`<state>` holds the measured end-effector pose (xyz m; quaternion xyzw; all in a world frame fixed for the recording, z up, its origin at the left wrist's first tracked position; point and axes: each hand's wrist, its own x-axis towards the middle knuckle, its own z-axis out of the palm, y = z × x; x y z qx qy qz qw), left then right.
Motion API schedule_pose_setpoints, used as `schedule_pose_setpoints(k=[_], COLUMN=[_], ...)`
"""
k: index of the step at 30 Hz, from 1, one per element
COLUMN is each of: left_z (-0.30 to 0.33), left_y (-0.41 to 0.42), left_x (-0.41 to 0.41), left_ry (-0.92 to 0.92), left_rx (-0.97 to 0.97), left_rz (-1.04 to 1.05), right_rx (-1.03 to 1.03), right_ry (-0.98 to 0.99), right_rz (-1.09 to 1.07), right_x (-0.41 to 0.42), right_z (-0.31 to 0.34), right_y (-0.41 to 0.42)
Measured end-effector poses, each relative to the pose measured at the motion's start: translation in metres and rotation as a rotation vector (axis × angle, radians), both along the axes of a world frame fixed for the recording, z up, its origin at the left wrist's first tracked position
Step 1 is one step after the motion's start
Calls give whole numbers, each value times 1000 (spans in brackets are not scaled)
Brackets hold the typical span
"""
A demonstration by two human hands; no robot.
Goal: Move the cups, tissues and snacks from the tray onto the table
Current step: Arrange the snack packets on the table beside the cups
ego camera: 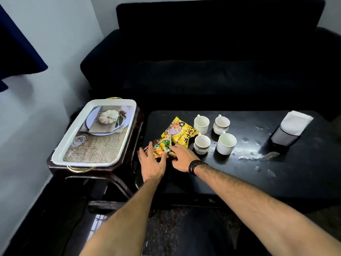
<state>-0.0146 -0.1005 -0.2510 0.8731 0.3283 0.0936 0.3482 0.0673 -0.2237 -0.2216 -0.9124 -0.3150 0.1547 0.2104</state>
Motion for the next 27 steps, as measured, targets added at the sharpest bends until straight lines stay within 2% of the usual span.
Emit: schedule_pose_setpoints(k=[3,4,6,9,12,20,27], left_z=[-13,-17,-24,-31,-31,-36,-42], left_y=[-3,-3,-1,3,5,5,15], left_x=[0,0,-1,-3,2,29,19], left_ry=[-14,-10,-8,0,3,15,22], left_rx=[121,163,222,303,351,493,594], left_rz=[-25,-41,-63,-74,-74,-144,-251], right_rx=[167,161,5,-300,-394,-362,-248], right_ry=[-251,-311,-364,-245,-123,-221,-133], right_rz=[-163,-177,-123,-26,12,86,-190], right_x=[19,27,45,71,86,101,137], right_z=[3,6,12,10,5,-7,-6], right_y=[-1,1,6,14,22,39,67])
